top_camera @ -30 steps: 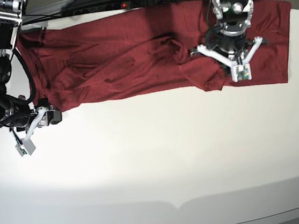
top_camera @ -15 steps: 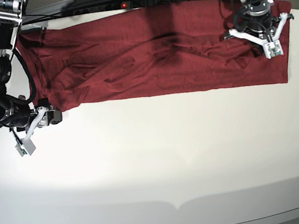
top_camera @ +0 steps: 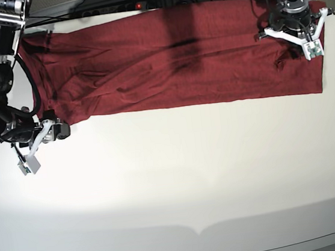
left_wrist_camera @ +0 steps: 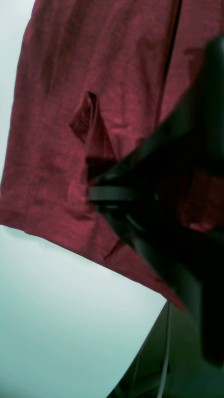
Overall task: Fold the T-shirt properly
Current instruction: 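Drag the grasped fabric toward the shirt's edge with the left gripper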
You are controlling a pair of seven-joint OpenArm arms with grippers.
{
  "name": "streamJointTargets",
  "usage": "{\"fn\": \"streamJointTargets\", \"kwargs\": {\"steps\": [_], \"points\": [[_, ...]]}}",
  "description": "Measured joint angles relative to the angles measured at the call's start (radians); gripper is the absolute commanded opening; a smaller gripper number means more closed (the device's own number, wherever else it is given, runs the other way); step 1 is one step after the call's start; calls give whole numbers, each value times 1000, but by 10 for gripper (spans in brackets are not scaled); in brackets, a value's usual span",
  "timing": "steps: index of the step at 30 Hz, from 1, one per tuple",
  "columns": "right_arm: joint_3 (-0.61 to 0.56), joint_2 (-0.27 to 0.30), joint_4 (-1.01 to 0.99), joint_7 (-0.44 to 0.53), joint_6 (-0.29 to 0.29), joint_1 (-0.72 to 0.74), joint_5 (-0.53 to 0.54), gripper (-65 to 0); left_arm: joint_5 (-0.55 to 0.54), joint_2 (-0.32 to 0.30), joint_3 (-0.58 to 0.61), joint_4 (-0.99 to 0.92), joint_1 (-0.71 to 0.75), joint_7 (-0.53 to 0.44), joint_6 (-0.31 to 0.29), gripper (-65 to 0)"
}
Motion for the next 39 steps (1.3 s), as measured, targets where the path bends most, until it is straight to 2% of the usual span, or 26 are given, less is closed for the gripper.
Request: {"fn": "streamJointTargets", "kwargs": {"steps": [2,3,6,7,10,11,12,13,14,16,18,19,20,23,29,36,37,39], "points": [[0,0,0,0,0,0,0,-335,36,0,0,0,0,-1,5,-369],[0,0,0,0,0,0,0,-335,47,0,1,0,0,0,41,-350],[0,0,0,0,0,0,0,-335,120,2,-1,0,0,16,199,-350],[0,0,0,0,0,0,0,-335,147,1,-3,0,0,31,220,-350],[0,0,0,0,0,0,0,-335,174,2,-2,0,0,46,220,-350],[0,0,0,0,0,0,0,-335,180,2,-2,0,0,45,209,-356],[0,0,0,0,0,0,0,-335,181,2,-2,0,0,37,173,-359],[0,0,0,0,0,0,0,-335,186,2,-3,0,0,15,113,-360],[0,0,0,0,0,0,0,-335,187,2,-3,1,0,-6,26,-360],[0,0,0,0,0,0,0,-335,195,0,-3,1,-1,-37,-198,-360],[0,0,0,0,0,0,0,-335,197,3,1,2,0,-65,-388,-360],[0,0,0,0,0,0,-2,-335,202,3,2,2,0,-85,-452,-360],[0,0,0,0,0,0,-1,-335,199,3,2,2,0,-99,-481,-360],[0,0,0,0,0,0,0,-335,217,-2,2,2,-1,-127,-473,-360],[0,0,0,0,0,0,0,-335,362,-3,0,-36,-6,-130,-476,-360],[0,0,0,-1,0,0,0,-335,380,-3,0,-146,-64,-129,-473,-360],[0,0,0,-1,0,0,-1,-335,381,-3,0,-156,-74,-129,-460,-360],[0,0,0,-1,0,0,-2,-335,384,-3,1,-160,-95,-103,-387,-360]]}}
